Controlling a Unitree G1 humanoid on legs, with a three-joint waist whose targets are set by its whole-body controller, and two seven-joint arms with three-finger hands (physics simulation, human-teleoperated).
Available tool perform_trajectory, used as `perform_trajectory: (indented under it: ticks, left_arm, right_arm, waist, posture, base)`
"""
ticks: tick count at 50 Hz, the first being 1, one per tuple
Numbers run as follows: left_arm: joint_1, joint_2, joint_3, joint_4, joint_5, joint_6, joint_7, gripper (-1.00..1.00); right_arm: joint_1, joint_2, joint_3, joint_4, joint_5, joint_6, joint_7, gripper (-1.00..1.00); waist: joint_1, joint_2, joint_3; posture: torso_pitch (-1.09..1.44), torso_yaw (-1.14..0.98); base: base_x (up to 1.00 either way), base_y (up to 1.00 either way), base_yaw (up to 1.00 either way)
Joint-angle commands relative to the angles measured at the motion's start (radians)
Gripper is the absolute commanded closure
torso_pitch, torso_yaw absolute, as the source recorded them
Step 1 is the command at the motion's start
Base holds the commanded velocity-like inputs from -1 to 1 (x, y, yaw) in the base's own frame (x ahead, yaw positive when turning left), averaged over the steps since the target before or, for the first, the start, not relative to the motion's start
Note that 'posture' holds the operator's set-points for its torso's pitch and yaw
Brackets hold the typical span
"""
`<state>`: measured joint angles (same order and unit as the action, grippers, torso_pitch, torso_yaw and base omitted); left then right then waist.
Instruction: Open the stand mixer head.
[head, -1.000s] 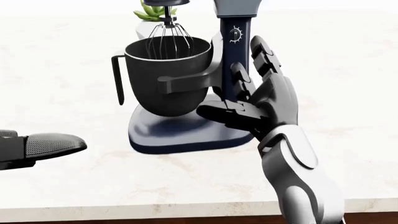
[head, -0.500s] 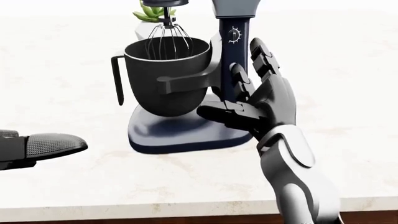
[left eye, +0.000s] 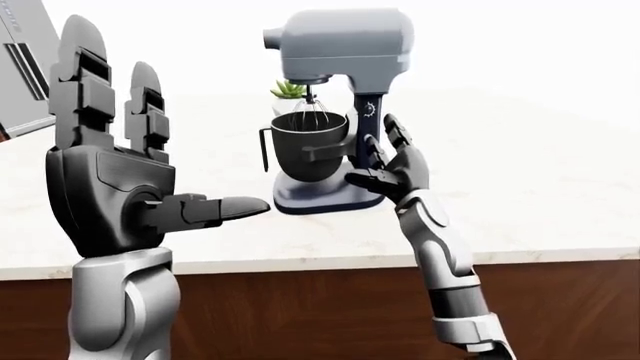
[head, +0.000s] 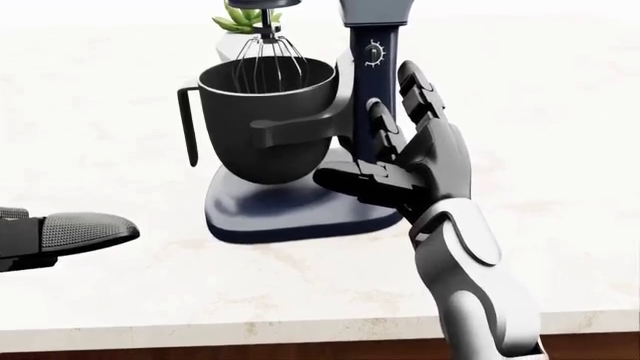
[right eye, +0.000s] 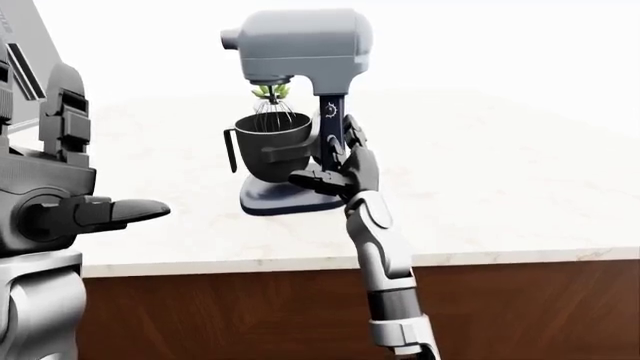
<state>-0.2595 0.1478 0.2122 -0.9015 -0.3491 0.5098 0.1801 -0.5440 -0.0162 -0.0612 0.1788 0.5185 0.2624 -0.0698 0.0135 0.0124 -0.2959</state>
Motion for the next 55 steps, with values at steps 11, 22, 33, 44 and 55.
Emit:
perform_trajectory:
  ticks: [11, 22, 33, 44, 55]
  left_arm:
    - [-0.023, 0.007, 0.003, -0.012, 0.000, -0.019, -0.001, -0.99]
    - [-0.024, 0.007, 0.003, -0.009, 0.001, -0.020, -0.001, -0.99]
    - [-0.026, 0.008, 0.005, -0.013, 0.001, -0.017, 0.000, -1.00]
    - [-0.030, 0.010, 0.007, -0.013, -0.002, -0.013, 0.004, -0.99]
    - [-0.028, 0.010, 0.006, -0.007, 0.001, -0.018, 0.000, -0.99]
  right_arm:
    - [-0.033, 0.002, 0.005, -0.033, 0.002, -0.019, 0.014, -1.00]
    - [-0.034, 0.003, 0.006, -0.030, -0.001, -0.019, 0.022, -1.00]
    - [-0.044, 0.004, 0.006, -0.018, -0.004, -0.023, 0.028, -1.00]
    - [-0.056, 0.001, 0.003, 0.008, -0.010, -0.036, 0.036, -1.00]
    - [-0.043, 0.003, 0.004, -0.022, -0.004, -0.021, 0.025, -1.00]
  waist:
    - [0.000, 0.002, -0.004]
    - [-0.001, 0.003, -0.004]
    - [-0.001, 0.003, -0.005]
    - [-0.003, 0.004, -0.004]
    - [-0.002, 0.003, -0.003]
  posture:
    - [-0.41, 0.00]
    - [-0.41, 0.00]
    - [-0.41, 0.00]
    - [-0.41, 0.00]
    - [-0.41, 0.00]
  base:
    - [0.00, 0.00, 0.00]
    - [0.00, 0.00, 0.00]
    - [0.00, 0.00, 0.00]
    - [0.00, 0.00, 0.00]
    - [0.00, 0.00, 0.00]
